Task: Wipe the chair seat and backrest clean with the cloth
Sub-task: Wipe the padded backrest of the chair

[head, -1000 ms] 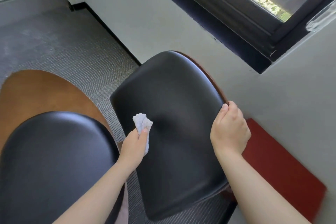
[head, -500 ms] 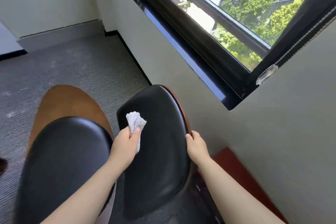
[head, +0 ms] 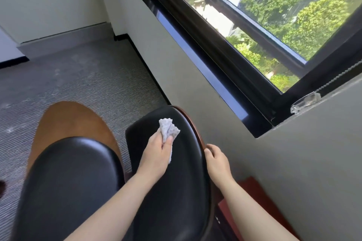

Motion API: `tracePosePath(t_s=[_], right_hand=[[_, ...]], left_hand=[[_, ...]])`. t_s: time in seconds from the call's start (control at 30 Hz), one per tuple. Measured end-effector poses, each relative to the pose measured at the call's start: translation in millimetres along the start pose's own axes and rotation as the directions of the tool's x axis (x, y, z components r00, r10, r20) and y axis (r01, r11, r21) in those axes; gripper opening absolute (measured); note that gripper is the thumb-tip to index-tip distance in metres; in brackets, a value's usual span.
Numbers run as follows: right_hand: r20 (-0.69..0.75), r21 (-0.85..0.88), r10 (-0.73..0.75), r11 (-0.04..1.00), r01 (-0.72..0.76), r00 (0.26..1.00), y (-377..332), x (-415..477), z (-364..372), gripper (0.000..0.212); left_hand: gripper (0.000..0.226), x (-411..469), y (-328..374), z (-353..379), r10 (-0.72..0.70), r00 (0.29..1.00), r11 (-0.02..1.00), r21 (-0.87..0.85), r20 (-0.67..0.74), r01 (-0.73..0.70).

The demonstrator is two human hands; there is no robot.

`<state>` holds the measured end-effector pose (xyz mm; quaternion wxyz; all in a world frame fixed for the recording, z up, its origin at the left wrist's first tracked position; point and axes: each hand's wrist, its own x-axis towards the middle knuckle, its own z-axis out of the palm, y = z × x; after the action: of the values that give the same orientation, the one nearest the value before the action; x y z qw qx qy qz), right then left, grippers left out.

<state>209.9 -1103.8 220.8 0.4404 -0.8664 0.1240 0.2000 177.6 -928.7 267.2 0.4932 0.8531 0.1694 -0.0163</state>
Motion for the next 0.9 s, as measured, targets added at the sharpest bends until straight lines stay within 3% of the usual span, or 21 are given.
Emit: tracePosePath(t_s=[0.13,0.27,0.33,0.47,0.63,0.9], right_hand=[[-0.001,0.056,-0.002,0.998,0.002,1.000,-3.1,26.5,12.3,0.030],[-0.009,0.224,-0.053,0.973,0.053,0.999,1.4,43.0,17.2,0.016],[-0.033,0.372,-0.022,0.928,0.032,0.999,7.5,45.3,18.6,0.015],[-0.002,0.539,0.055,0.841,-0.045,0.998,20.8,43.7,18.8,0.015],[-0.052,0.461,-0.024,0.886,0.046,0.998,20.9,38.1,20.5,0.019],[-0.103,0.276,-0.135,0.948,0.159,0.985,4.5,46.2,27.0,0.026]], left_hand=[[0.035,27.1,-22.8,15.2,0.000,0.999,0.997,-0.082,0.033,0.002],[0.033,44.7,-37.1,36.3,0.039,0.998,0.989,-0.145,0.056,-0.031],[0.043,48.6,-42.7,53.1,0.084,0.991,0.990,-0.124,0.105,-0.071],[0.062,46.4,-49.3,79.7,0.013,0.991,0.999,0.037,0.132,-0.018],[0.072,55.5,-54.2,87.8,-0.009,0.996,0.992,0.126,0.090,-0.003],[0.070,92.6,-40.4,91.7,-0.103,0.993,0.977,0.193,0.049,0.092]])
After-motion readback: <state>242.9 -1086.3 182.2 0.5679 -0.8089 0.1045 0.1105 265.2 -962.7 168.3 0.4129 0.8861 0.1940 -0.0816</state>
